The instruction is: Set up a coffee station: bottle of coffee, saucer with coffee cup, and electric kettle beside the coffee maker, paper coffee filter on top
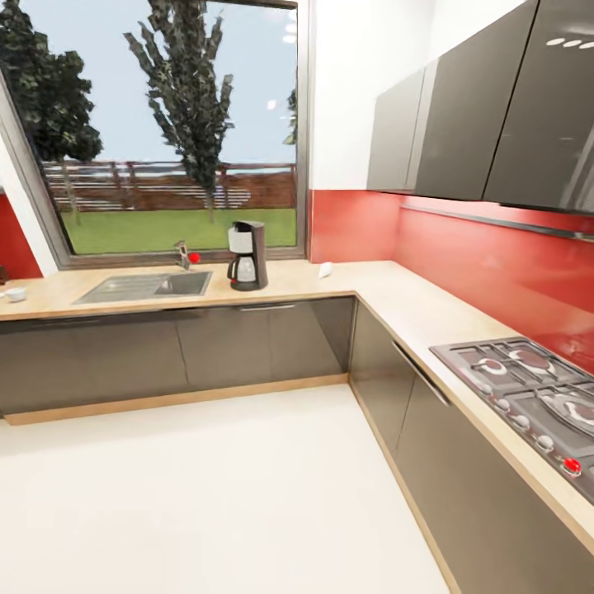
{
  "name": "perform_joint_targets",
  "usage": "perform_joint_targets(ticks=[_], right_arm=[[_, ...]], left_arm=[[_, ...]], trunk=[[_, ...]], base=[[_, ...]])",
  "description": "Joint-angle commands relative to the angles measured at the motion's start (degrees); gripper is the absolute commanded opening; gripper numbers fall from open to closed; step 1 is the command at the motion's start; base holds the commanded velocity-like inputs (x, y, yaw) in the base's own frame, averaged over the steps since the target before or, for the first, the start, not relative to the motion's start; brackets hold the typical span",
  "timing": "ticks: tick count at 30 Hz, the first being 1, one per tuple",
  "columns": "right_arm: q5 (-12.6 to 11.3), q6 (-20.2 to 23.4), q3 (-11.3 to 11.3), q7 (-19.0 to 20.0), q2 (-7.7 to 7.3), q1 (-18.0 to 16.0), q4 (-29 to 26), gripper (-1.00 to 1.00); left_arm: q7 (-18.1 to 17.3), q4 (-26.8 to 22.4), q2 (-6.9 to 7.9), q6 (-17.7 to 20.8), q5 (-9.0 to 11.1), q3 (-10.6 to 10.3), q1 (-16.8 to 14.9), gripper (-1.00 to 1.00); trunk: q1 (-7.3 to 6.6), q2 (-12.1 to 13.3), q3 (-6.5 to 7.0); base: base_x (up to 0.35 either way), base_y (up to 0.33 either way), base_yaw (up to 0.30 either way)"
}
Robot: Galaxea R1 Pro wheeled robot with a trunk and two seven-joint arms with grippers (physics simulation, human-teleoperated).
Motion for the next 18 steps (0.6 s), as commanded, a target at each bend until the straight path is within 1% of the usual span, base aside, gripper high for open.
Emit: perform_joint_targets(ticks=[1,18], right_arm=[[0.1,-0.1,0.0,0.0,0.00,0.0,0.0,1.00],[0.1,-0.1,0.0,0.0,0.00,0.0,0.0,1.00]], left_arm=[[-0.1,0.0,-0.01,-0.1,0.2,0.1,0.0,1.00],[-0.1,0.0,0.07,-0.1,0.2,0.1,0.0,1.00]], trunk=[[0.07,-0.1,-0.12],[0.07,-0.1,-0.12]], base=[[0.334,0.001,0.000],[0.335,0.000,0.000]])
